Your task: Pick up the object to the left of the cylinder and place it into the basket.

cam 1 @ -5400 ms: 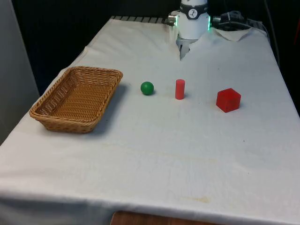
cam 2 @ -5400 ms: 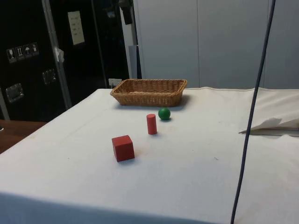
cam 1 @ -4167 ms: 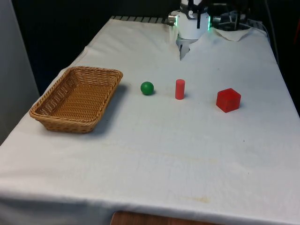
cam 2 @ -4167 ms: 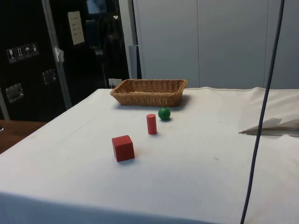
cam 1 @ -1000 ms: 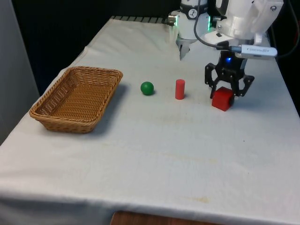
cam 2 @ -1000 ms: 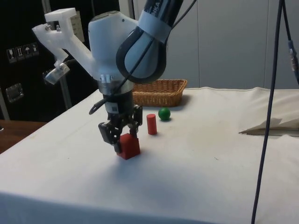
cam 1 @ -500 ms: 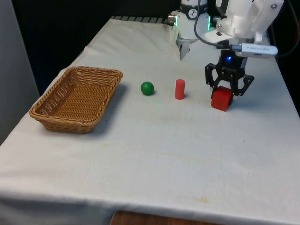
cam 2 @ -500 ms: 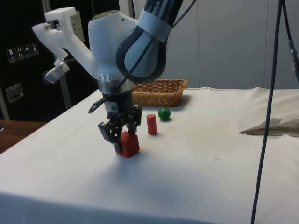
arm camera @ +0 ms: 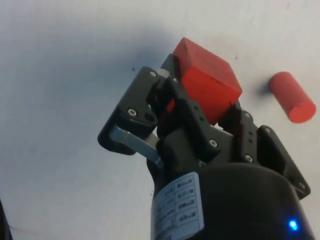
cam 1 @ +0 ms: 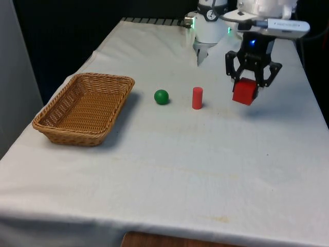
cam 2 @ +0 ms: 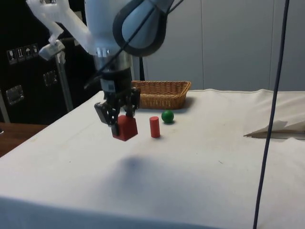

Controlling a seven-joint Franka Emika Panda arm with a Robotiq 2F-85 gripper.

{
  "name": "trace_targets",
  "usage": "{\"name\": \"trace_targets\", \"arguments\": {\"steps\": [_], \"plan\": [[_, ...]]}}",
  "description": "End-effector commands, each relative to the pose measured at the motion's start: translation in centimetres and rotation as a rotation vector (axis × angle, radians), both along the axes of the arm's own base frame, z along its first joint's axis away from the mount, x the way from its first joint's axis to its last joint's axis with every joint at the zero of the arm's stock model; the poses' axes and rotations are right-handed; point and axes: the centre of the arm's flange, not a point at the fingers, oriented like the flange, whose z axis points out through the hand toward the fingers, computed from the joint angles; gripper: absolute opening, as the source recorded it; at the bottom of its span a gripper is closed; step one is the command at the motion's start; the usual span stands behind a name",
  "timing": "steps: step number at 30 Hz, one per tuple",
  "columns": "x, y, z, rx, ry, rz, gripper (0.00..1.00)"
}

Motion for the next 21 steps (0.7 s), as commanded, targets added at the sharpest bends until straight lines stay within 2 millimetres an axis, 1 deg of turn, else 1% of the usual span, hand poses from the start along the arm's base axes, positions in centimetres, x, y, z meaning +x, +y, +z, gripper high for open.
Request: {"name": "trace_targets", "arguments": {"steps": [1,2,3,4,5,6,10,11,12,18,19,20,21], "plan": [[0.0,-0.2,0.9,-0.005,0.000,-0.002,0.02],[0.0,-0.3,1.3,-0.004,0.000,-0.003,0.02],[0.1,-0.1,0.8,0.003,-0.001,0.000,0.02],[0.1,-0.3,1.6,-0.002,-0.001,-0.002,0.02],[0.1,-0.4,1.9,-0.001,0.000,-0.002,0.02],[0.1,-0.6,2.7,0.000,-0.002,0.001,0.02],[0.2,-1.3,3.9,0.001,-0.008,0.004,0.02],[0.2,-1.2,3.9,0.003,-0.009,0.004,0.02],[0.2,-1.7,4.5,0.001,-0.013,0.009,0.02],[0.4,-2.8,6.1,-0.002,-0.025,0.020,0.02],[0.4,-2.6,5.8,0.002,-0.023,0.017,0.02],[0.4,-3.2,6.6,-0.005,-0.026,0.022,0.02],[0.4,-3.5,6.9,-0.007,-0.028,0.023,0.02]]}}
